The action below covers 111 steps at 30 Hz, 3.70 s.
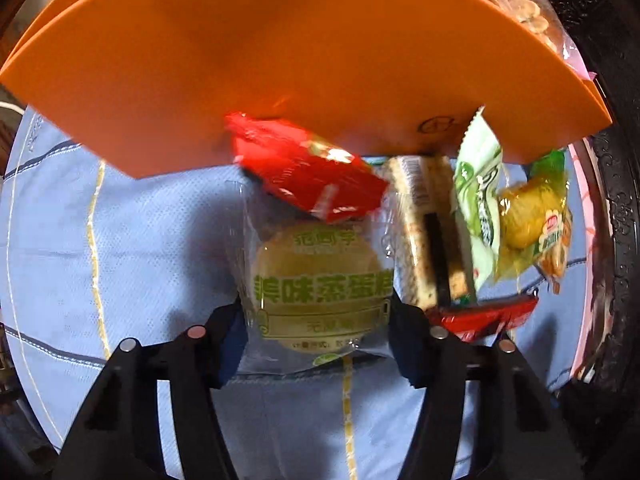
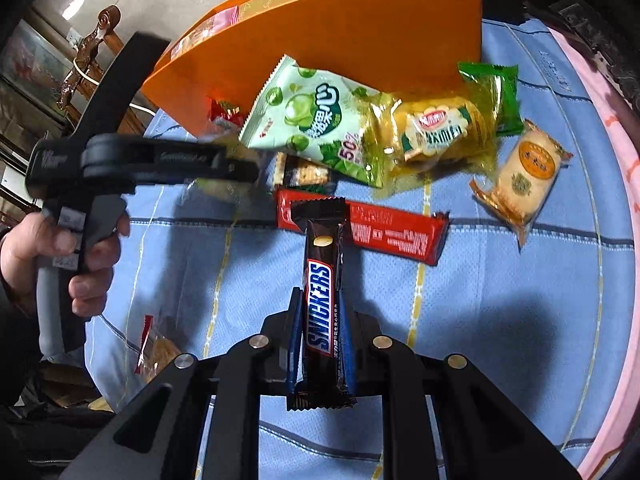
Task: Organize snacks
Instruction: 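Grasp the round bun pack with the left tool while the right tool grasps the Snickers bar, then carry both into the orange box and open both tools, then move both tools back over the remaining snacks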
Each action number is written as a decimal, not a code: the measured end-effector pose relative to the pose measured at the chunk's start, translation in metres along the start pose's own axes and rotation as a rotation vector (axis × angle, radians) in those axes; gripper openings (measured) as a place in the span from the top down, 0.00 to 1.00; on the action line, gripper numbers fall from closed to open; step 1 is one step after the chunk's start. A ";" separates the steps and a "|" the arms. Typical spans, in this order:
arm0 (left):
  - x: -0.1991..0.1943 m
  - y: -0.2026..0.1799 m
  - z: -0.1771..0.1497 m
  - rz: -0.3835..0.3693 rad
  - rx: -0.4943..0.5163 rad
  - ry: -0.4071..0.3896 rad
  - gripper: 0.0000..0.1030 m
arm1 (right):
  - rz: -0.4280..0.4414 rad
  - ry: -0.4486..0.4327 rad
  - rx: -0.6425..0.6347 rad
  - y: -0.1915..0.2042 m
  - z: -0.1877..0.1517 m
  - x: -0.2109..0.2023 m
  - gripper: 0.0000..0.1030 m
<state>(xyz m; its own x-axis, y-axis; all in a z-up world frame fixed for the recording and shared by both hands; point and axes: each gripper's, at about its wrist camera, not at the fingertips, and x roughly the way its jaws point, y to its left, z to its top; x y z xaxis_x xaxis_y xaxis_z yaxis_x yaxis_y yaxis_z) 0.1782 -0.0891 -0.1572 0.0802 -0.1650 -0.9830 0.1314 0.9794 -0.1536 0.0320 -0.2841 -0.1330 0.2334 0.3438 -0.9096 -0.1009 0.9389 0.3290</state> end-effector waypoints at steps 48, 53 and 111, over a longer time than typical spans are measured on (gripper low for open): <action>-0.166 0.002 0.097 0.039 0.001 -0.385 0.41 | -0.051 -0.378 -0.017 -0.008 0.204 -0.104 0.83; -0.144 0.003 0.124 0.058 -0.021 -0.395 0.17 | -0.087 -0.383 0.017 -0.024 0.226 -0.085 0.79; -0.025 0.015 -0.003 0.159 -0.063 -0.071 0.04 | -0.235 -0.196 0.343 -0.103 0.047 -0.037 0.33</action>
<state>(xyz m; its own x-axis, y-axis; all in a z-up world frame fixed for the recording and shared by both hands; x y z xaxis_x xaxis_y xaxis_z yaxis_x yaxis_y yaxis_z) 0.1754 -0.0697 -0.1349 0.1649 -0.0131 -0.9862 0.0492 0.9988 -0.0051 0.0794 -0.3932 -0.1213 0.3935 0.0860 -0.9153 0.2946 0.9313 0.2141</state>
